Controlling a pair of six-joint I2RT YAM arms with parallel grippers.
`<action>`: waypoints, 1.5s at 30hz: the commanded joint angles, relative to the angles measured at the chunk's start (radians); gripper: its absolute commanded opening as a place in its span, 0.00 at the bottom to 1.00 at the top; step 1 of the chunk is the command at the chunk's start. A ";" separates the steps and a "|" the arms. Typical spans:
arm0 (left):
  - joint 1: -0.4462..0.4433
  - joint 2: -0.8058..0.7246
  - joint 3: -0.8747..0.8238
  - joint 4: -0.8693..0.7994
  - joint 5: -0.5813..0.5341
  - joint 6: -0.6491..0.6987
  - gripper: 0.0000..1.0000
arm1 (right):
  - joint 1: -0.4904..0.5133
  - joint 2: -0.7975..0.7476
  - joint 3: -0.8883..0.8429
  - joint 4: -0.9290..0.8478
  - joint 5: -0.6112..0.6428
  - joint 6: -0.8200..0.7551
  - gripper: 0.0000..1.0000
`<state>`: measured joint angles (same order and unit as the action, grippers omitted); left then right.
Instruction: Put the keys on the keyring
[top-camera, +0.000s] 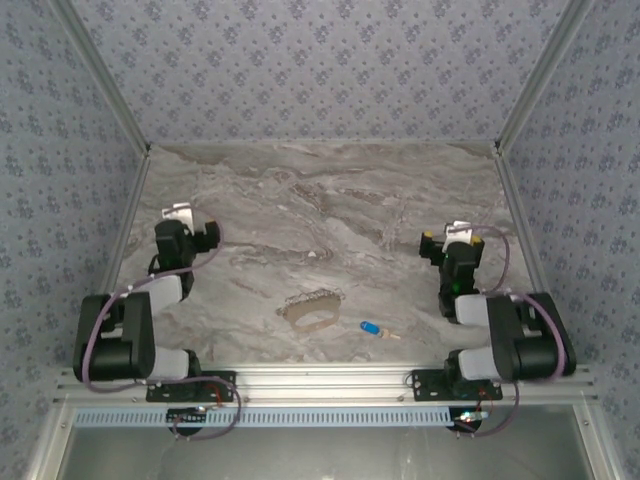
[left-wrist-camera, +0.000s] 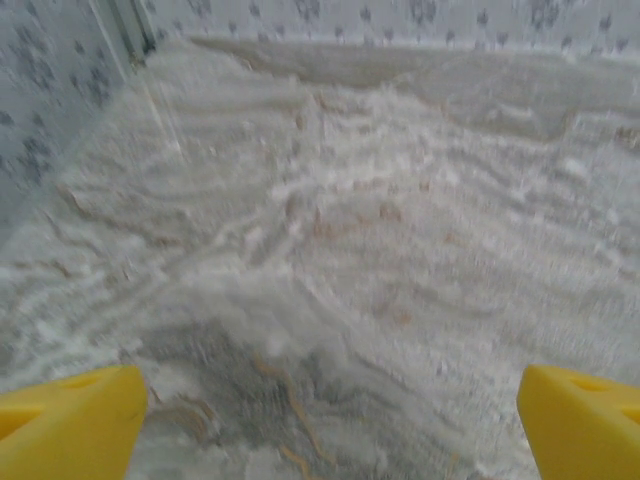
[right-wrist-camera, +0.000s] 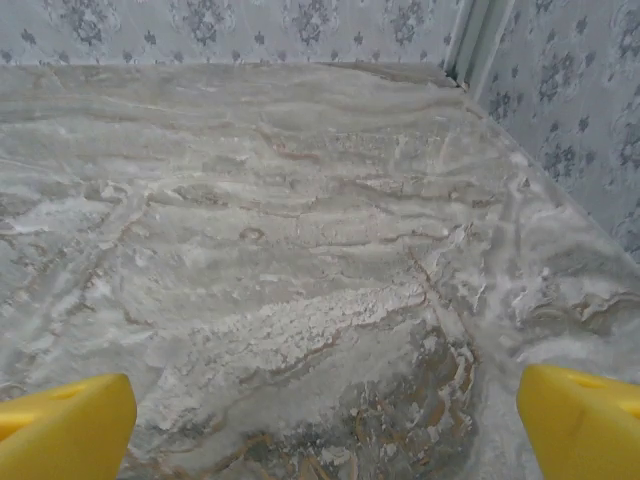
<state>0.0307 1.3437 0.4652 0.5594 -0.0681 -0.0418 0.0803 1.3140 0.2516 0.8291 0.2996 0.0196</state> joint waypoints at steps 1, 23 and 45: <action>-0.007 -0.096 0.085 -0.230 -0.015 0.011 0.95 | -0.032 -0.163 0.199 -0.448 0.006 0.149 1.00; -0.395 -0.360 0.309 -1.049 0.054 -0.513 0.91 | 0.186 -0.122 0.571 -1.236 -0.504 0.421 0.83; -0.724 -0.015 0.471 -1.047 0.210 -0.452 0.66 | 0.435 -0.065 0.414 -1.217 -0.656 0.363 0.65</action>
<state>-0.6811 1.3090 0.8978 -0.5117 0.1108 -0.5133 0.5159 1.2472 0.6724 -0.3637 -0.2848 0.4335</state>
